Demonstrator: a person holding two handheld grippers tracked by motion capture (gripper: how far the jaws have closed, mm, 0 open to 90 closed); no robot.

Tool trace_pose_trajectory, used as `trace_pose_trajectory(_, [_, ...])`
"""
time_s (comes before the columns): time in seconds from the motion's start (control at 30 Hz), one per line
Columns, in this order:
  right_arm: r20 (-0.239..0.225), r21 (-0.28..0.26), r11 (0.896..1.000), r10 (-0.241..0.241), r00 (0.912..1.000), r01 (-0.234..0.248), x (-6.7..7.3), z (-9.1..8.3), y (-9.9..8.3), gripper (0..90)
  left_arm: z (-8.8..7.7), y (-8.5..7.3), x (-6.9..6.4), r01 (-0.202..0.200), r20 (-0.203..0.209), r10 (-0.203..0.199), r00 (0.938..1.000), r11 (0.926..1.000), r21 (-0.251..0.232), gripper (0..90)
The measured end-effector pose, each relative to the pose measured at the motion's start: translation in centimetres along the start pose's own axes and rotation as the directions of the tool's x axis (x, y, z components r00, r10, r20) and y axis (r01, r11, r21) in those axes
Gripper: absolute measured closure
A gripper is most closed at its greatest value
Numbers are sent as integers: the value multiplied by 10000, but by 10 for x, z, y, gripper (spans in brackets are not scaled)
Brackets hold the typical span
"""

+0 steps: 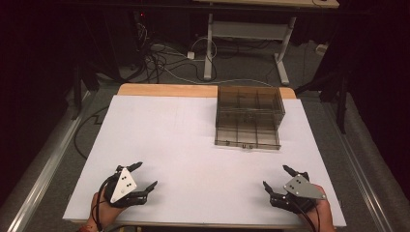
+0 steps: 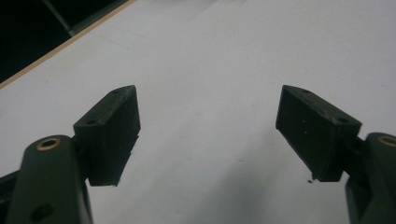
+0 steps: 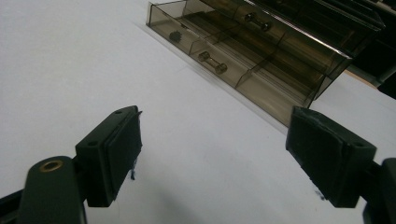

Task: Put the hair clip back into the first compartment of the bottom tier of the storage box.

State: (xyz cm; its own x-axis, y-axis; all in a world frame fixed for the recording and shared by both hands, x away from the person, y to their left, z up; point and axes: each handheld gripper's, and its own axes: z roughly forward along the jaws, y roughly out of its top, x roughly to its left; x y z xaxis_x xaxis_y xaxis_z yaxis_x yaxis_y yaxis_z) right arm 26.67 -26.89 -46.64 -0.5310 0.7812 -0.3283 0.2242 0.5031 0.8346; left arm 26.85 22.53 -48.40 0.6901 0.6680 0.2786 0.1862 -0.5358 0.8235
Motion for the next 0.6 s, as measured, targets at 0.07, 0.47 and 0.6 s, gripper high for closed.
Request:
trace_pose_trajectory(0.07, [5, -13, 10000, 7, 10000, -7, 0, -1, 0, 188, 0, 0, -1, -41, -1, 41, 10000, 10000, 44, 209])
trace_pose_trajectory(0.47, [-124, 28, 9998, 179, 9998, -179, -2, 0, 0, 188, 3, 2, -2, 10, 118, -11, 9999, 10000, 62, 209])
trace_pose_trajectory(0.6, [-81, 8, 9999, 148, 9999, -148, -3, -1, -1, 188, 4, 2, -2, -11, 81, 10, 10000, 9999, 123, 209])
